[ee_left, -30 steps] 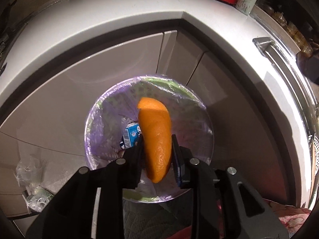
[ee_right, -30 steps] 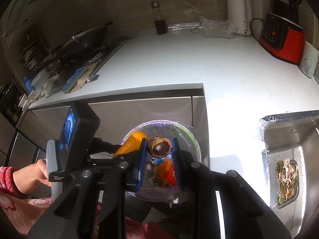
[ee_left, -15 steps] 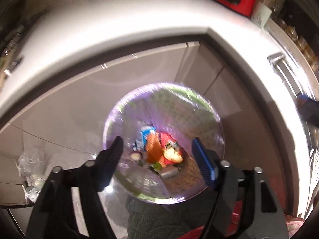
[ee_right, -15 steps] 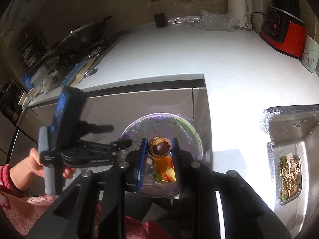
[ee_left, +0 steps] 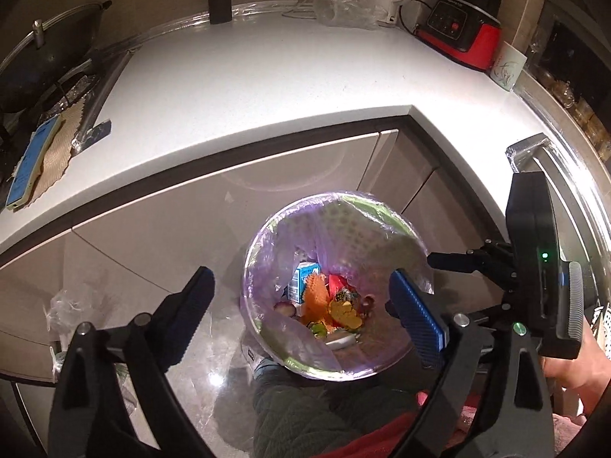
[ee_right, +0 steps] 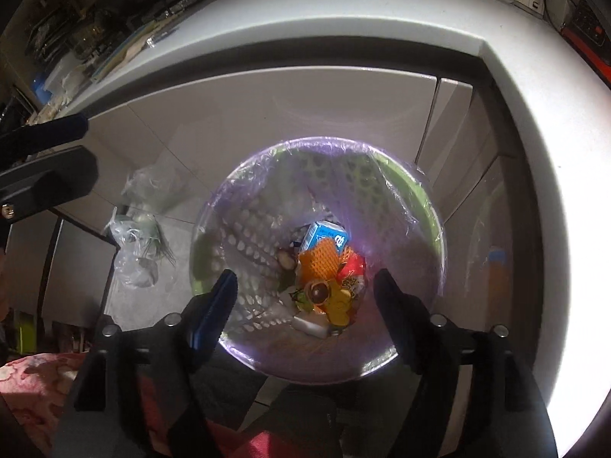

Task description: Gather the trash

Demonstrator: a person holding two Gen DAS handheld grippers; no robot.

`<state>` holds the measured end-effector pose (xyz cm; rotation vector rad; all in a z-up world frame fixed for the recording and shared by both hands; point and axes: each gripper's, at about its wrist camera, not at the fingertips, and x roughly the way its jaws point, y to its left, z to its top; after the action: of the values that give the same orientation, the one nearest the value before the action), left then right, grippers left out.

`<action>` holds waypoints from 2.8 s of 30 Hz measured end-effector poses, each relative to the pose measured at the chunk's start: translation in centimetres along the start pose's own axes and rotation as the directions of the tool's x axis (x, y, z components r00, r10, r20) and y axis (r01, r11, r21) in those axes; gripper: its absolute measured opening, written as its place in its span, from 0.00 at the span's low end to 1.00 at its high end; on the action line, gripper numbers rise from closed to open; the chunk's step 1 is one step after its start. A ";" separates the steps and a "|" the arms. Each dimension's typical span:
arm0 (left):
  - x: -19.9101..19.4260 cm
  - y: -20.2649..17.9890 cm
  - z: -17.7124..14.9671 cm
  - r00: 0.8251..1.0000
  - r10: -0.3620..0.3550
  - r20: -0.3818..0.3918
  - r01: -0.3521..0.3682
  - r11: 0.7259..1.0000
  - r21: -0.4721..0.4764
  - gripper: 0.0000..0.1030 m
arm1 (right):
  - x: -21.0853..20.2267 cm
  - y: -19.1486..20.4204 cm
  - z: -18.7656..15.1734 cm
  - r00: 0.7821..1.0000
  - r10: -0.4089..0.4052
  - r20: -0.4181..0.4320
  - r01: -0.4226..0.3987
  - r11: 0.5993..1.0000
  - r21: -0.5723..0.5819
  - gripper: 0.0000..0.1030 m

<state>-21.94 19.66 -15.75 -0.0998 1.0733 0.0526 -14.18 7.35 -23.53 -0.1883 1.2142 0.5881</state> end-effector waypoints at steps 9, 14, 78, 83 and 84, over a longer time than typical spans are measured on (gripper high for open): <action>1.1 0.0 -0.3 0.998 0.021 -0.057 -0.023 0.999 -0.041 0.86 | -0.4 -0.8 0.4 1.000 -0.003 -0.007 0.004 0.999 0.043 0.85; -2.9 -0.9 3.3 0.996 0.008 0.088 -0.009 1.000 0.015 0.86 | -6.4 -0.5 2.1 0.990 -0.070 0.123 0.062 0.996 0.068 0.98; -25.6 0.9 6.4 0.799 -0.441 0.410 0.257 0.865 0.431 0.93 | -32.6 17.9 0.1 0.544 -0.682 0.489 0.438 0.728 0.527 0.98; -25.5 1.1 6.5 0.802 -0.440 0.404 0.256 0.864 0.433 0.93 | -32.7 17.9 0.2 0.547 -0.683 0.484 0.438 0.727 0.530 0.98; -25.5 1.0 6.7 0.802 -0.440 0.403 0.257 0.864 0.433 0.93 | -32.8 17.9 0.2 0.548 -0.683 0.484 0.438 0.727 0.529 0.98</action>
<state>-28.35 21.49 9.79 0.0458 0.5200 -0.4446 -30.58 11.82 9.74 -0.0530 0.4722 -0.1756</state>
